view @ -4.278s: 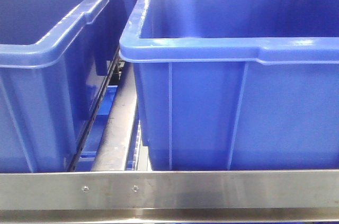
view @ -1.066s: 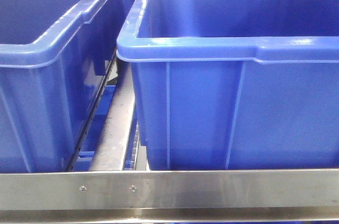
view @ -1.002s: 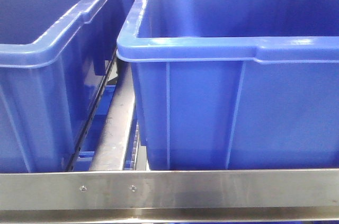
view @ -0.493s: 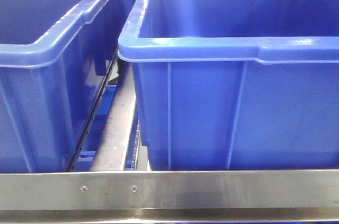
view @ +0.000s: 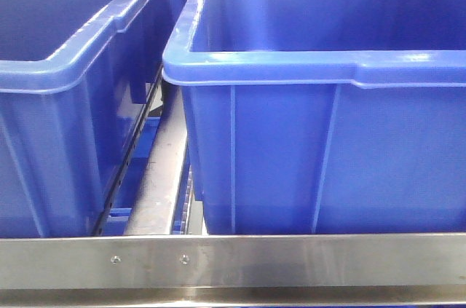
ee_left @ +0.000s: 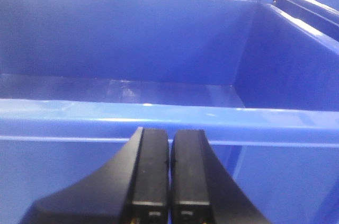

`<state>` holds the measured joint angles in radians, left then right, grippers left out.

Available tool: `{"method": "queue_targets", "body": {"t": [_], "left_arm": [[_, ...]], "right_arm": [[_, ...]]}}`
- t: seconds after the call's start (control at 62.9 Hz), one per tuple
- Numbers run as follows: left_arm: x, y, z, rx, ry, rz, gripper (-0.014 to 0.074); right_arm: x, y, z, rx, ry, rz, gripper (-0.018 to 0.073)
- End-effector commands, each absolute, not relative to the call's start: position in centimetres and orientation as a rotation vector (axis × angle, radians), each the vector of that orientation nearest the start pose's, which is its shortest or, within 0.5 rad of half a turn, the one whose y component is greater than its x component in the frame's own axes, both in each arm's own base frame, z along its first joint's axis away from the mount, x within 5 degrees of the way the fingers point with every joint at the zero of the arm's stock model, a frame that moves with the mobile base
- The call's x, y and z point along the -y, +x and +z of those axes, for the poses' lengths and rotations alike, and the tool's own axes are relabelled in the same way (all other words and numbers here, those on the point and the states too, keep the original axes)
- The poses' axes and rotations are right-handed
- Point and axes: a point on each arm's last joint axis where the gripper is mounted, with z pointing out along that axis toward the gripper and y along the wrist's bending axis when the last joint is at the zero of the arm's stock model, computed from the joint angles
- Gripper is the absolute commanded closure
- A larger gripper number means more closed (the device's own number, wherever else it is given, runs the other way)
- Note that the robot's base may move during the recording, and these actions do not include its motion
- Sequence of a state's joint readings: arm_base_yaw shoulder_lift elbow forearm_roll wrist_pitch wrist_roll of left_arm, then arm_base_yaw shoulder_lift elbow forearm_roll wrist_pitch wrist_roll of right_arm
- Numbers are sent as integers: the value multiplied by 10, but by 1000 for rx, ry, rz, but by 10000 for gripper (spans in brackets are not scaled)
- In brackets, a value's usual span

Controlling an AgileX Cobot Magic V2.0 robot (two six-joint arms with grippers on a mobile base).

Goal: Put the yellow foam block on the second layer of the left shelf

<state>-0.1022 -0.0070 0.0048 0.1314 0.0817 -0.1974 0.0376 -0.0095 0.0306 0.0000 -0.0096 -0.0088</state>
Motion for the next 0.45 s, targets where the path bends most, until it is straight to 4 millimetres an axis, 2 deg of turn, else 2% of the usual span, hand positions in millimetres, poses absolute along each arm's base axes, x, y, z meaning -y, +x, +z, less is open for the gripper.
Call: {"method": "queue_targets", "body": {"t": [0.0,0.429], "left_arm": [[6,56,204,-1491,21,-147,460],[6,56,204,-1491,21,-147,460]], "right_arm": [[-2,52,222,-1355,-31,15,526],[-2,52,222,-1355,-31,15,526]]}}
